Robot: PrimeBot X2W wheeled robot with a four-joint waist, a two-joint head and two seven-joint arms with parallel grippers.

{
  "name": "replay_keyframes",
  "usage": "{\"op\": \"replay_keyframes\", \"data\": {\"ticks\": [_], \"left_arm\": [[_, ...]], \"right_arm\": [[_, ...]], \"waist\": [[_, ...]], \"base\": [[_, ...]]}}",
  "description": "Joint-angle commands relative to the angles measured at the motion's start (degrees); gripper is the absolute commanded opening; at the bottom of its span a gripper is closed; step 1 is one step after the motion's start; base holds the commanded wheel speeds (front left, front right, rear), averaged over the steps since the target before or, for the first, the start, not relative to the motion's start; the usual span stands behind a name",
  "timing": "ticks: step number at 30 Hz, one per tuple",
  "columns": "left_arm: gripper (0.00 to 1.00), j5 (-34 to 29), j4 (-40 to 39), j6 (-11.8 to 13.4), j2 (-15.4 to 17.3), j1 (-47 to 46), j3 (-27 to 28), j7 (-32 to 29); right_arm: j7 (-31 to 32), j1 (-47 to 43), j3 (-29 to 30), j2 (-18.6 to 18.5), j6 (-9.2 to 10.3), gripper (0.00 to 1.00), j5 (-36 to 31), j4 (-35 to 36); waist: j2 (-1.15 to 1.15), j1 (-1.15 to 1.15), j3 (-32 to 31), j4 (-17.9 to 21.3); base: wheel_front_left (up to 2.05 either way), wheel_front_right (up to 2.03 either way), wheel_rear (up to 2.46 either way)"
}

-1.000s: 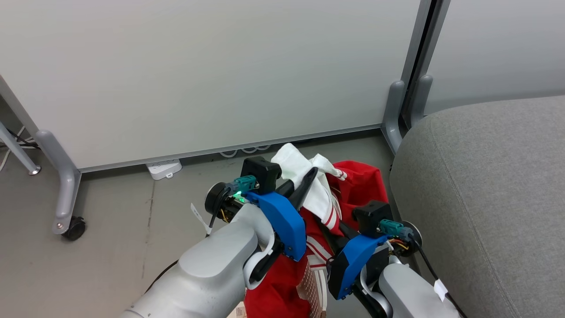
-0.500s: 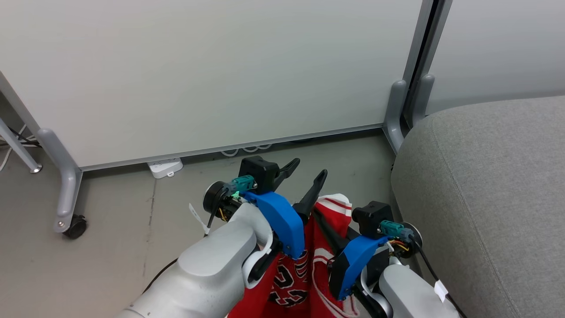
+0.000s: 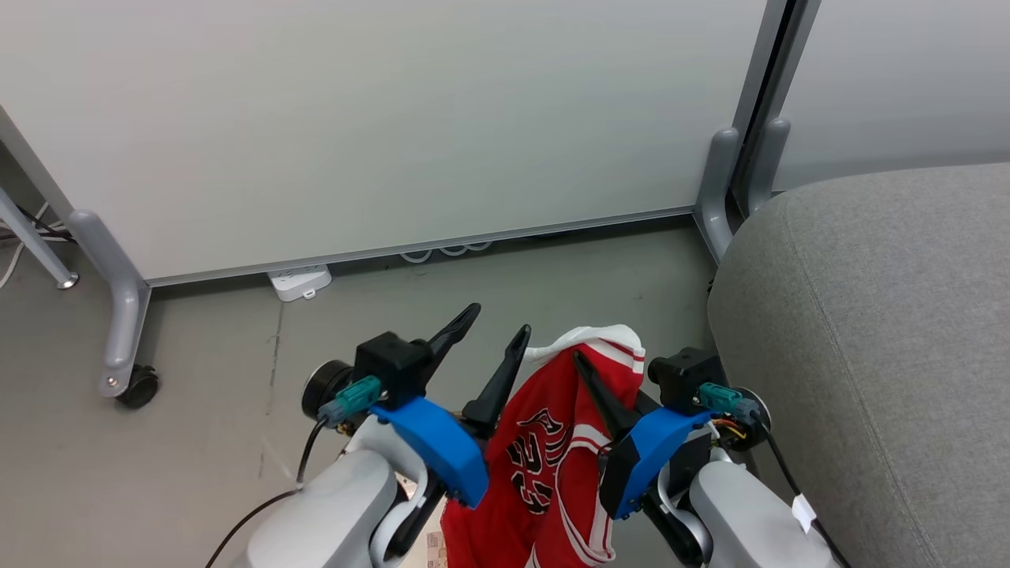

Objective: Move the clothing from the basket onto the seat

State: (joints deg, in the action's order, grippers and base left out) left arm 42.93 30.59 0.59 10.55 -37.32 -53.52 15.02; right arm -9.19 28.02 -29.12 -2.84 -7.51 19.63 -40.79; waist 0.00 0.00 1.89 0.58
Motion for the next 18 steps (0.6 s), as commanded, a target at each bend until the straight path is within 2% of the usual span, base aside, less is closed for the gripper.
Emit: {"op": "replay_keyframes", "data": {"ticks": [1, 9, 18], "left_arm": [[1.00, -1.65, -1.53, -0.10, 0.92, 2.41, 1.57, 0.21], [1.00, -12.14, -12.32, -2.40, 2.64, 15.27, 14.29, 0.21], [1.00, -19.57, -16.21, -5.33, 1.75, 25.97, 24.78, 0.21]], "right_arm": [[-0.44, 1.11, 0.39, -0.07, 0.04, 0.00, -0.37, 0.14], [-0.57, 0.88, 2.36, -0.09, 0.04, 0.00, -1.35, 0.50], [-0.24, -0.36, 3.44, -0.09, 0.04, 0.00, -2.05, 1.04]], "waist": [[0.00, 0.00, 0.11, -0.07], [0.00, 0.00, 0.42, -0.39], [0.00, 0.00, 0.15, -0.72]], "base": [[0.00, 0.00, 0.00], [0.00, 0.00, 0.00], [0.00, 0.00, 0.00]]}}
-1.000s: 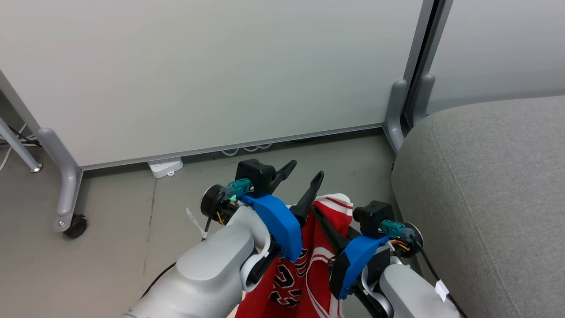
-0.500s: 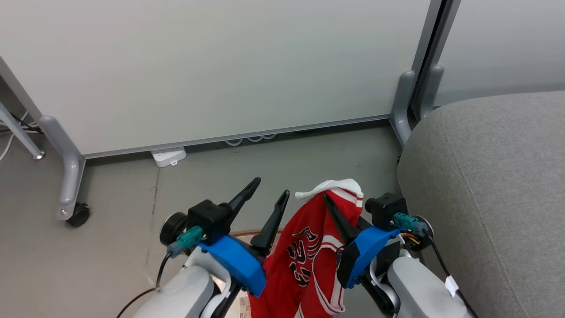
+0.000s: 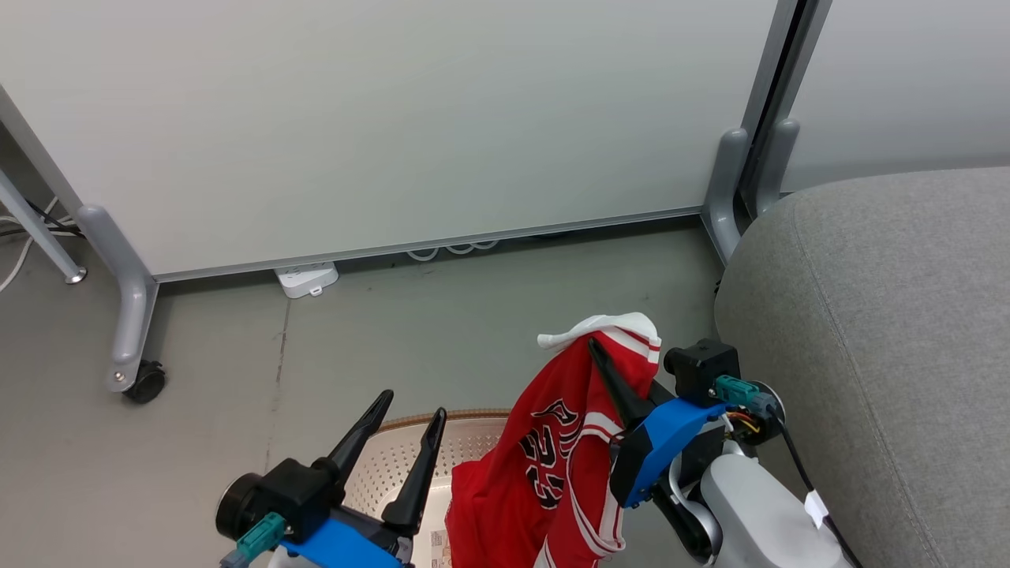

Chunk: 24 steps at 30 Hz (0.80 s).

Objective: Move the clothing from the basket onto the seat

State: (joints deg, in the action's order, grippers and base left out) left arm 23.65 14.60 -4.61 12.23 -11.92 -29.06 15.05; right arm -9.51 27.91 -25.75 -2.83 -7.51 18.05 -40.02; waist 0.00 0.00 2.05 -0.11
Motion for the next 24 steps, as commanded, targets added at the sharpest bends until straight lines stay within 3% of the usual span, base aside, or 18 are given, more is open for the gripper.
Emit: {"op": "replay_keyframes", "data": {"ticks": [1, 17, 24], "left_arm": [[1.00, -0.80, -0.29, -0.42, -0.12, 1.27, 1.04, 0.19], [1.00, -5.15, 0.29, -2.64, -3.18, 4.88, 6.13, 0.19], [1.00, -6.18, 0.23, -2.87, -3.54, 4.37, 6.60, 0.19]], "right_arm": [[0.14, -0.37, 0.15, -0.10, 0.04, 0.00, -0.55, 0.33], [0.73, -1.00, 0.46, -0.10, 0.04, 0.00, -0.51, 1.16], [0.61, -0.12, 0.40, -0.10, 0.04, 0.00, -0.22, 1.30]], "waist": [[0.00, 0.00, -0.04, -0.09], [0.00, 0.00, 0.34, -0.03], [0.00, 0.00, 0.78, 2.22]], "base": [[0.00, 0.00, 0.00], [0.00, 0.00, 0.00], [0.00, 0.00, 0.00]]}}
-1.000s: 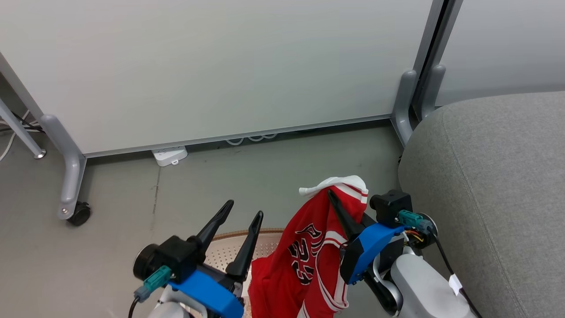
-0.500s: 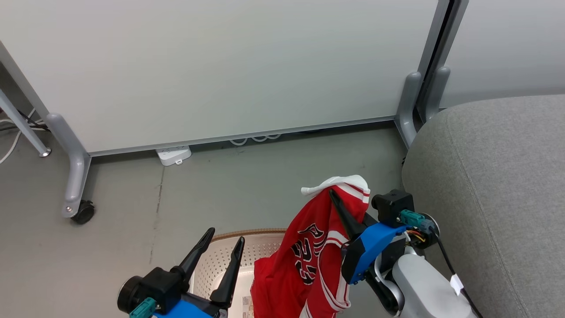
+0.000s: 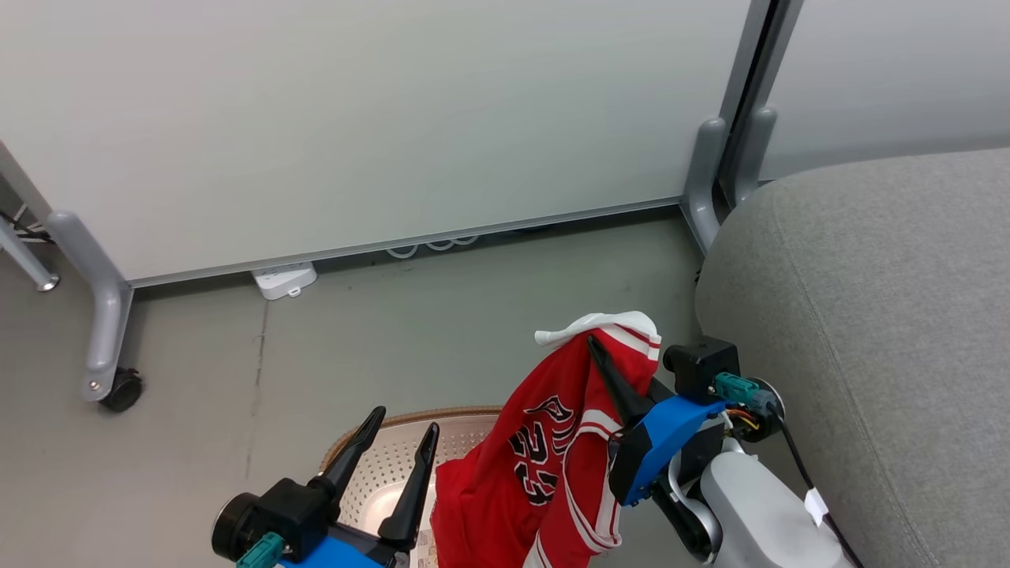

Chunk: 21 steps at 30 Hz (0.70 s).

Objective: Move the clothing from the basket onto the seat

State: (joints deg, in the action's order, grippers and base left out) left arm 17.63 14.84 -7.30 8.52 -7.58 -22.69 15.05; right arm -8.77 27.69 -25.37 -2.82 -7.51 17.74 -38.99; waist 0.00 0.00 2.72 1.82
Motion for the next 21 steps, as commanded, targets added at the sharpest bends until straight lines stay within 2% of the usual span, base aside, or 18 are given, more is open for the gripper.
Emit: {"op": "replay_keyframes", "data": {"ticks": [1, 21], "left_arm": [[1.00, -0.15, -0.10, -0.20, 0.18, -0.16, 0.11, 0.19], [1.00, -0.63, 0.22, -0.24, 2.28, -3.32, -1.69, 0.19]], "right_arm": [[-0.19, 0.24, 0.02, -0.12, 0.04, 0.00, 0.13, 0.28], [-1.69, 1.87, 0.39, -0.10, 0.04, 0.00, 1.22, -0.45]], "waist": [[0.00, 0.00, 0.20, 0.87], [0.00, 0.00, 2.53, 17.69]], "base": [[0.00, 0.00, 0.00], [0.00, 0.00, 0.00]]}}
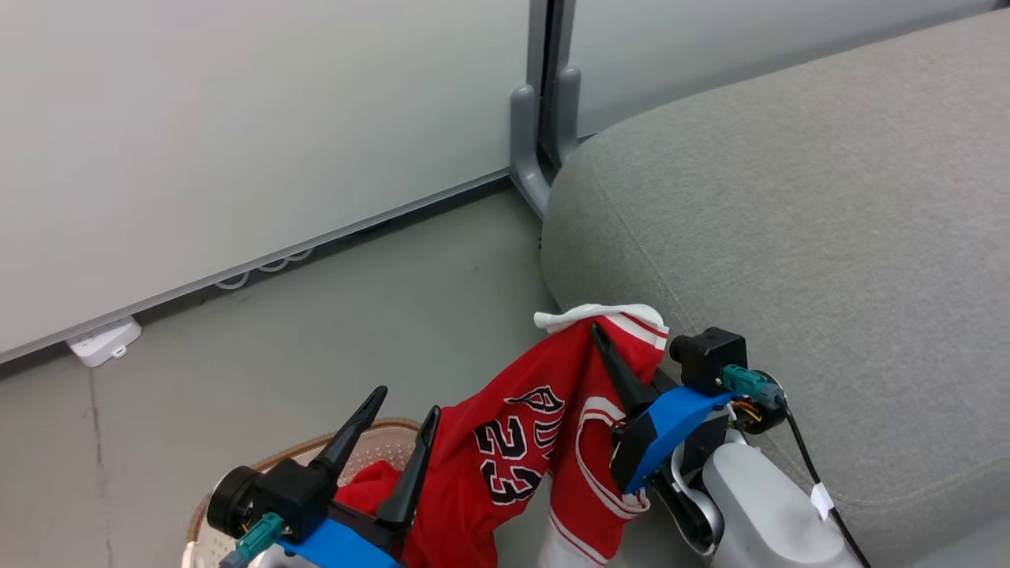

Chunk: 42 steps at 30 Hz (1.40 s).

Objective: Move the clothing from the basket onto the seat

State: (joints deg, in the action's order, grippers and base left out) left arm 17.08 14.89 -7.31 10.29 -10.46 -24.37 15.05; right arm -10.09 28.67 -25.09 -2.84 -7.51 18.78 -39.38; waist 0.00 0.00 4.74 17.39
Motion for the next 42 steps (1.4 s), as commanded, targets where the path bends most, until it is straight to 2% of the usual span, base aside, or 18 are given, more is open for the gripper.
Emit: {"op": "replay_keyframes", "data": {"ticks": [1, 7, 12, 29, 37, 42], "left_arm": [[1.00, -0.03, 0.15, -0.23, 0.69, -0.44, 0.23, 0.19], [1.00, 0.09, 0.13, -0.23, 0.82, -1.02, -0.18, 0.19], [1.00, 0.22, 0.38, -0.23, 0.69, -1.17, -0.56, 0.19], [1.00, 0.17, 0.30, -0.23, 0.83, -0.85, -0.70, 0.19], [1.00, -0.54, -0.44, -0.22, 1.20, -1.94, -0.71, 0.19], [1.00, -0.94, -0.94, -0.23, 1.92, -3.64, -1.75, 0.19]], "right_arm": [[-0.47, 0.95, -0.19, -0.07, 0.04, 0.00, 0.40, -0.02], [-0.93, 1.21, 0.04, -0.06, 0.04, 0.00, 0.63, -0.53], [-1.28, 1.22, -0.05, -0.06, 0.04, 0.00, 0.91, -0.99], [-1.17, 2.50, 1.65, -0.06, 0.04, 0.00, -0.05, -2.35], [2.69, 11.59, 10.50, -0.36, 0.04, 0.00, -6.85, -3.92], [7.41, 21.49, 16.33, -4.47, 0.04, 0.00, -8.03, -2.90]], "waist": [[0.00, 0.00, 0.58, 3.04], [0.00, 0.00, 1.01, 6.36], [0.00, 0.00, 1.07, 7.61], [0.00, 0.00, 1.58, 5.95], [0.00, 0.00, 3.91, 4.93], [0.00, 0.00, 6.97, 3.76]], "base": [[0.00, 0.00, 0.00], [0.00, 0.00, 0.00], [0.00, 0.00, 0.00], [0.00, 0.00, 0.00], [0.00, 0.00, 0.00], [0.00, 0.00, 0.00]]}}
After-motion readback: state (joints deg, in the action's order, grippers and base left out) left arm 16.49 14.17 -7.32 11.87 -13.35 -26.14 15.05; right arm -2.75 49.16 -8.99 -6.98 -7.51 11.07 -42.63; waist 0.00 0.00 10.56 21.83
